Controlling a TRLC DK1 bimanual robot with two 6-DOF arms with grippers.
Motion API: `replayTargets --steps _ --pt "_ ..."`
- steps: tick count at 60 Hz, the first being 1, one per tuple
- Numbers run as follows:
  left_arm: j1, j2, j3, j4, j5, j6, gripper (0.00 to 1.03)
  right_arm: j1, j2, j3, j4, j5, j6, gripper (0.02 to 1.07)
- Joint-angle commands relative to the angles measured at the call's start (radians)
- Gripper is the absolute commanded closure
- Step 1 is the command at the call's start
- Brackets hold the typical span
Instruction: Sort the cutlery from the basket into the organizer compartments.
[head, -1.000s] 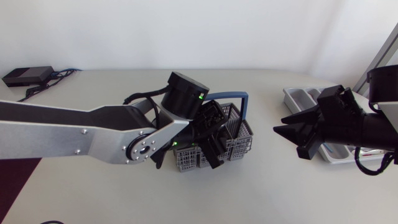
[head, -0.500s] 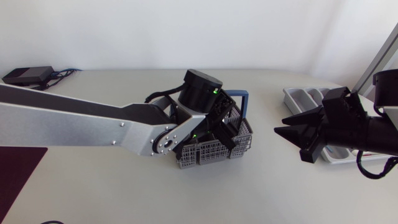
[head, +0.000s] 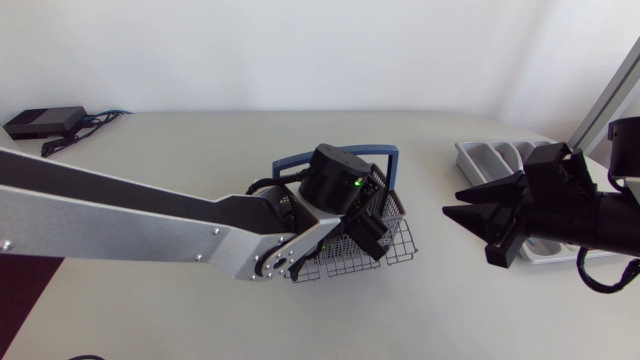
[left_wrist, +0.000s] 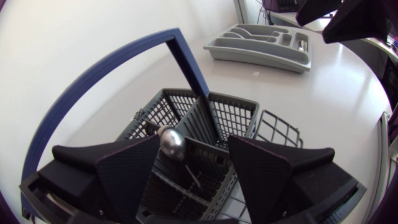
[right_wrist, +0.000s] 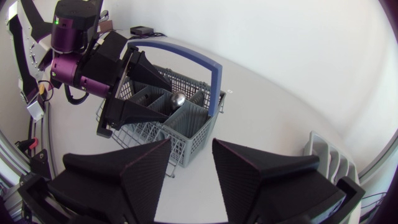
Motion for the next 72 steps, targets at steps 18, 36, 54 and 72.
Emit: replayTargets --steps 18,36,54,72 --pt "0.024 0.035 -0.023 0.039 -0.064 -0.045 0.30 -0.009 -0.012 -0.034 0.014 -0.013 0.023 0.56" --pt "0.024 0.066 0.020 0.051 -0.041 -0.062 0.29 0.000 -0.013 -0.046 0.017 -0.013 0.023 0.56" --pt "0.034 0.089 0.049 0.023 0.058 -0.073 0.30 0.004 -0.013 -0.057 0.027 -0.013 0.025 0.56" --pt "0.051 0.104 0.059 0.003 0.142 -0.093 0.56 0.006 -0.009 -0.061 0.034 -0.011 0.025 0.56"
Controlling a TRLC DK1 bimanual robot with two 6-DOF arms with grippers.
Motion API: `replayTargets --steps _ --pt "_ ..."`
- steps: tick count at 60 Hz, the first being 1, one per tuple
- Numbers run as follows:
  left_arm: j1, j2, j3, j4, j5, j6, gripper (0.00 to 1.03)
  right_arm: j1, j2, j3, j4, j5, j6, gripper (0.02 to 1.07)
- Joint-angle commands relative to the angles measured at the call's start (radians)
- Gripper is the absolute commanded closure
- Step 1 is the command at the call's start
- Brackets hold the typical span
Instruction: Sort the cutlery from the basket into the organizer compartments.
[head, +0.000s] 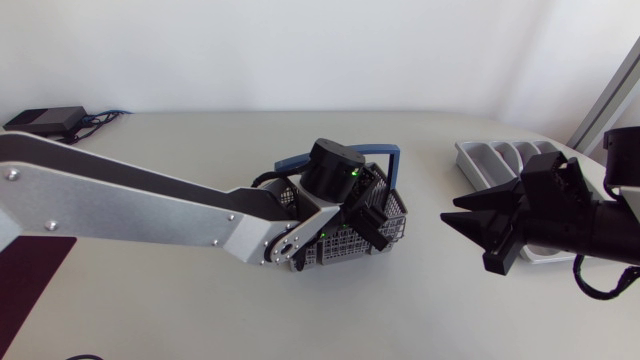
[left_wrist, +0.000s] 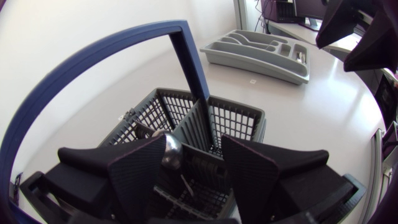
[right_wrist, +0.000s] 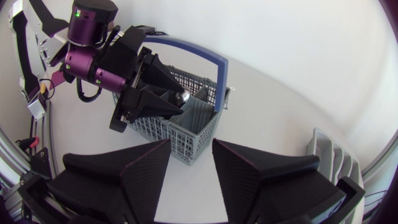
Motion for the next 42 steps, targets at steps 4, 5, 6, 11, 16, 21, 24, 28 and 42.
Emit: replayTargets --steps 4,5,6,11,16,21,24,28,42 --pt "0.007 0.039 0.009 -0.025 0.030 -0.024 0.65 0.005 -0.002 -0.029 0.021 -0.004 0.023 0.56" --pt "0.007 0.037 0.009 -0.025 0.032 -0.024 0.67 0.005 -0.002 -0.030 0.022 -0.004 0.025 0.56" --pt "0.007 0.037 0.007 -0.025 0.035 -0.024 0.70 0.005 -0.004 -0.030 0.024 -0.004 0.025 0.56" --pt "0.009 0.031 0.001 -0.025 0.039 -0.024 0.82 0.005 -0.005 -0.033 0.024 -0.004 0.025 0.56" --pt "0.007 0.020 -0.007 -0.024 0.041 -0.024 0.92 0.005 -0.005 -0.035 0.024 -0.002 0.025 0.56" --pt "0.007 0.010 -0.014 -0.024 0.041 -0.022 0.98 0.005 -0.007 -0.035 0.025 -0.004 0.025 0.56" --pt "0.004 -0.009 -0.028 -0.024 0.041 -0.018 1.00 0.006 -0.010 -0.035 0.024 -0.004 0.025 0.56" --pt "-0.002 -0.039 -0.048 -0.022 0.039 -0.010 1.00 0.012 -0.022 -0.039 0.024 -0.004 0.023 0.56" --pt "-0.037 -0.305 -0.171 -0.065 0.004 0.073 1.00 0.051 -0.022 -0.042 0.035 0.016 0.026 0.56"
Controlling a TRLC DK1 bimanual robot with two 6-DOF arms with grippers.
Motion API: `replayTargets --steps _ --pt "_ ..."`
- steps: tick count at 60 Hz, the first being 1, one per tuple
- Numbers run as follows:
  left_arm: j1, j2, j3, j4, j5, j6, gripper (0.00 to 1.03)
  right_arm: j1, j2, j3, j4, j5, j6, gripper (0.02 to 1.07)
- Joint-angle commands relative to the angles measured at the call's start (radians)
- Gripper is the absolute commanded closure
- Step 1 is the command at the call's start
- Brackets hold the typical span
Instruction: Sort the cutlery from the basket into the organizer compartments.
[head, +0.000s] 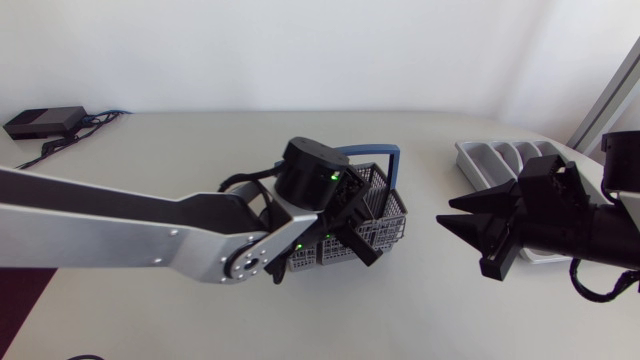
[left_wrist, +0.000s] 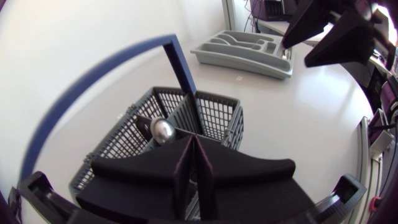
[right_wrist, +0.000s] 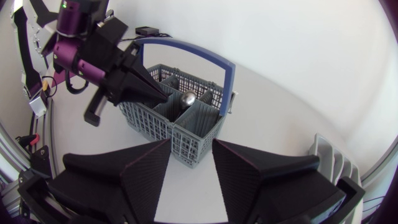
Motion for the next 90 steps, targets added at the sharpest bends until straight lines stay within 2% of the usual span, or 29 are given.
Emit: replayTargets --steps 1,7,14,19,34,49,72,80,90 --pt "-0.015 -0.143 -0.058 -0.019 -0.017 0.050 1.00 0.018 0.003 -0.024 0.015 0.010 0.027 0.56" --pt "-0.011 -0.243 -0.118 -0.054 -0.046 0.099 1.00 0.044 0.023 -0.019 0.026 0.041 0.037 0.56" --pt "0.036 -0.321 -0.185 -0.106 -0.045 0.133 1.00 0.074 0.042 -0.013 0.052 0.085 0.056 0.56" --pt "0.047 -0.355 -0.239 -0.174 -0.029 0.163 1.00 0.098 0.085 0.004 0.073 0.136 0.064 0.56" --pt "0.047 -0.412 -0.373 -0.226 0.053 0.226 1.00 0.106 0.321 0.119 0.116 0.212 0.088 0.56" --pt "0.096 -0.318 -0.392 -0.134 0.055 0.265 1.00 0.173 0.491 0.193 0.151 0.286 0.111 0.56" --pt "0.246 -0.214 -0.374 0.038 0.055 0.326 1.00 0.299 0.496 0.197 0.124 0.334 0.154 0.56" --pt "0.288 -0.203 -0.365 0.047 0.072 0.341 1.00 0.327 0.494 0.199 0.113 0.372 0.165 0.56" --pt "0.286 -0.306 -0.397 0.021 0.079 0.354 1.00 0.331 0.382 0.193 0.078 0.393 0.169 0.56"
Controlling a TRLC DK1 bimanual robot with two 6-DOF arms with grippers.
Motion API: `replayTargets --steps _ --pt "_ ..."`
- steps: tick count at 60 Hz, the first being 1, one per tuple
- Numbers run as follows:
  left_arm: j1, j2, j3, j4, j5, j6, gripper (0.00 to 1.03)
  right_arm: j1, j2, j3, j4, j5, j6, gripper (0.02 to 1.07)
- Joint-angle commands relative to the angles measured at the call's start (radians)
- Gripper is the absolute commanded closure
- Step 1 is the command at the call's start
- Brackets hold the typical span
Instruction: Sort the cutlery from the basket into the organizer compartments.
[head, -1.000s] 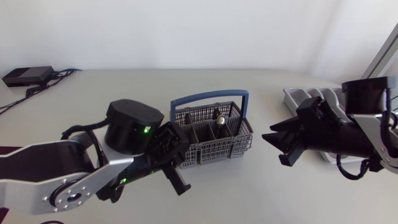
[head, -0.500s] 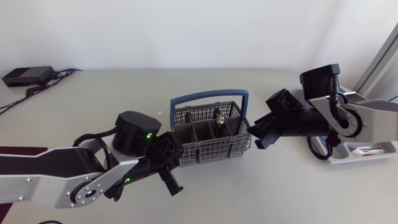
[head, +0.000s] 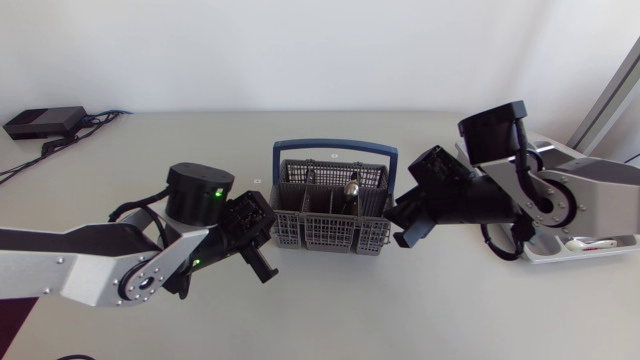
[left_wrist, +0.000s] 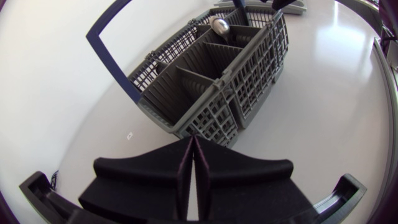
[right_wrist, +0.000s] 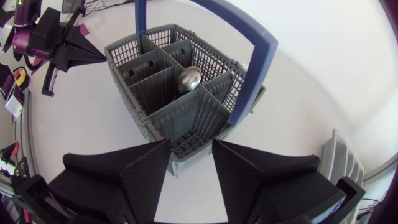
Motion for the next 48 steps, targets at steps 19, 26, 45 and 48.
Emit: replayTargets --steps 19,26,45,48 --pt "-0.050 -0.202 -0.010 -0.098 0.022 0.015 1.00 0.127 -0.090 0.076 -0.039 0.005 0.085 0.56" --pt "-0.076 -0.203 0.007 -0.113 0.014 0.009 1.00 0.131 -0.024 0.097 0.003 0.004 0.113 0.56" --pt "-0.107 -0.187 0.026 -0.113 0.002 -0.005 1.00 0.180 0.135 0.143 0.094 0.065 0.199 0.56" --pt "-0.110 -0.185 0.026 -0.113 0.002 -0.006 1.00 0.178 0.151 0.149 0.102 0.070 0.211 0.56"
